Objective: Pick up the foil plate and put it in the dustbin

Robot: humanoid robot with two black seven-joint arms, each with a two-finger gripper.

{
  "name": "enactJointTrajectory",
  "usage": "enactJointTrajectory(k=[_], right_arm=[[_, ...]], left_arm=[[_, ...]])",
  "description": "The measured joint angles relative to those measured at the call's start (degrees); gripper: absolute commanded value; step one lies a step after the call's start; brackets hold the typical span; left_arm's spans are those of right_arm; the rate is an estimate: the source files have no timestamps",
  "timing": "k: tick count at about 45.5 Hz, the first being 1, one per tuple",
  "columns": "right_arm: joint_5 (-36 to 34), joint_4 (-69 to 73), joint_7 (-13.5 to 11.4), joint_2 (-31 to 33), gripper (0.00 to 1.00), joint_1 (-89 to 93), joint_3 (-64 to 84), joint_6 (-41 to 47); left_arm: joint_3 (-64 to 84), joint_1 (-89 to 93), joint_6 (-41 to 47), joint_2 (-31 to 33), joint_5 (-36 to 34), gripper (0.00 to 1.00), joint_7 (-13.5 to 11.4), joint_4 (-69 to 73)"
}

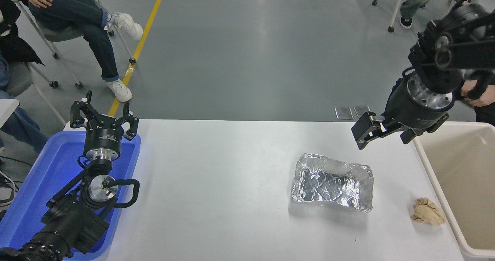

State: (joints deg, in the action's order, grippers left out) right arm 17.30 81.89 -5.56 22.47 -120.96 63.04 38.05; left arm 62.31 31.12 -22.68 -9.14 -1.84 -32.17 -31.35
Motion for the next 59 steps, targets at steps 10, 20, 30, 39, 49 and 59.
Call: enactJointTrajectory(k=[10, 20, 30, 39, 49, 59], right_arm=[[4.9, -6.7, 0.0, 1.8, 1.0, 11.6, -5.0, -2.4], [13.1, -14.3, 0.0, 4.0, 1.0, 25.3, -12.2, -4.8], [20.5, -22.4, 0.0, 5.1, 1.0, 39.1, -20.2, -8.4], [24.5, -29.1, -0.2, 5.1, 1.0, 48.1, -25.7, -11.1], [25.9, -33.4, -0.2, 5.1, 1.0, 53.9, -30.2, -12.8], [26.0, -35.3, -0.5, 4.8, 0.98, 57.3, -33.4, -13.9]], left_arm=[[0.0, 0.0, 0.0, 0.0, 0.0, 0.99, 0.0, 0.0], [0.0, 0.0, 0.0, 0.0, 0.0, 0.99, 0.0, 0.0], [0.0, 0.0, 0.0, 0.0, 0.0, 0.99, 0.0, 0.0], [0.0, 0.0, 0.0, 0.0, 0.0, 0.99, 0.0, 0.0], [0.0, 0.0, 0.0, 0.0, 0.0, 0.99, 0.0, 0.0], [0.0, 0.0, 0.0, 0.0, 0.0, 0.99, 0.0, 0.0]])
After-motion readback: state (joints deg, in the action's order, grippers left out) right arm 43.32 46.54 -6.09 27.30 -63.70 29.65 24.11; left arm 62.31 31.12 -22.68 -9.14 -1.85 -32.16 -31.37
